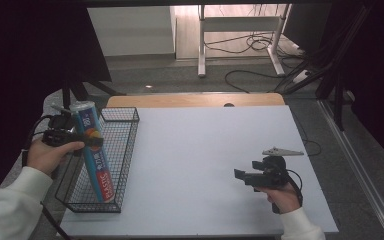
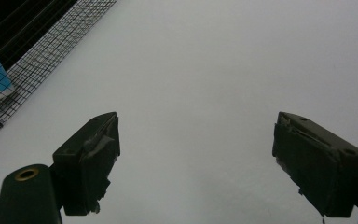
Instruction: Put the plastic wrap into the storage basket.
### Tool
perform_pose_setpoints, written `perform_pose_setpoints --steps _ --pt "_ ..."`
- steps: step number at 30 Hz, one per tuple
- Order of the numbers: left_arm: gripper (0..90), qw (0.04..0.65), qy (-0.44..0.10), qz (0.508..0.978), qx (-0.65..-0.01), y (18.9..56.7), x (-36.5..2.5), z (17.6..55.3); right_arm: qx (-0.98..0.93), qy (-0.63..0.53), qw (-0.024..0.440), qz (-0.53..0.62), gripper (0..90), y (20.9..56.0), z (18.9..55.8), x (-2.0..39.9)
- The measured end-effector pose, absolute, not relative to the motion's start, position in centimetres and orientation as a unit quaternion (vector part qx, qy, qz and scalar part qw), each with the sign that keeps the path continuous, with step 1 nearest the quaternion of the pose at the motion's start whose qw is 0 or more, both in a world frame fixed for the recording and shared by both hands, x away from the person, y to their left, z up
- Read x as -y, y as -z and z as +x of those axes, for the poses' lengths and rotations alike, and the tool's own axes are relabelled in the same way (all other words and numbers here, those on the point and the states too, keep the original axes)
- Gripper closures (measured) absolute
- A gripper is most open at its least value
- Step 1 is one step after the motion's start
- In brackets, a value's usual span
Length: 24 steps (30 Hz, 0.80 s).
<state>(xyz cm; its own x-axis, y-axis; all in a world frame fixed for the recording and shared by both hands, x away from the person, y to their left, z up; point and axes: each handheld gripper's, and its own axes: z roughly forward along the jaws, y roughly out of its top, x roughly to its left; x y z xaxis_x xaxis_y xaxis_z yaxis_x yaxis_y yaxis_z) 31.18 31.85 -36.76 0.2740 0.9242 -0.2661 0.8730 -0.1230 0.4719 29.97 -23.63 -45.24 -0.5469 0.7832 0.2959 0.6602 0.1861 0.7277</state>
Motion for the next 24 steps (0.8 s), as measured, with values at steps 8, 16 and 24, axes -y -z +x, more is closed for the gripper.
perform_pose_setpoints --steps 8,16,24 --pt "32.0 0.288 -0.047 0.736 -0.611 37.4 -32.0 32.0 -0.766 -0.431 0.072 0.472 15.2 45.3 30.0 23.7" --pt "31.9 0.287 -0.060 0.710 -0.640 39.7 -30.9 35.2 -0.766 -0.431 0.074 0.471 15.2 45.3 30.0 23.7" --pt "31.8 0.261 -0.063 0.693 -0.669 42.5 -29.5 38.8 -0.767 -0.432 0.077 0.469 15.2 45.3 30.0 23.8"
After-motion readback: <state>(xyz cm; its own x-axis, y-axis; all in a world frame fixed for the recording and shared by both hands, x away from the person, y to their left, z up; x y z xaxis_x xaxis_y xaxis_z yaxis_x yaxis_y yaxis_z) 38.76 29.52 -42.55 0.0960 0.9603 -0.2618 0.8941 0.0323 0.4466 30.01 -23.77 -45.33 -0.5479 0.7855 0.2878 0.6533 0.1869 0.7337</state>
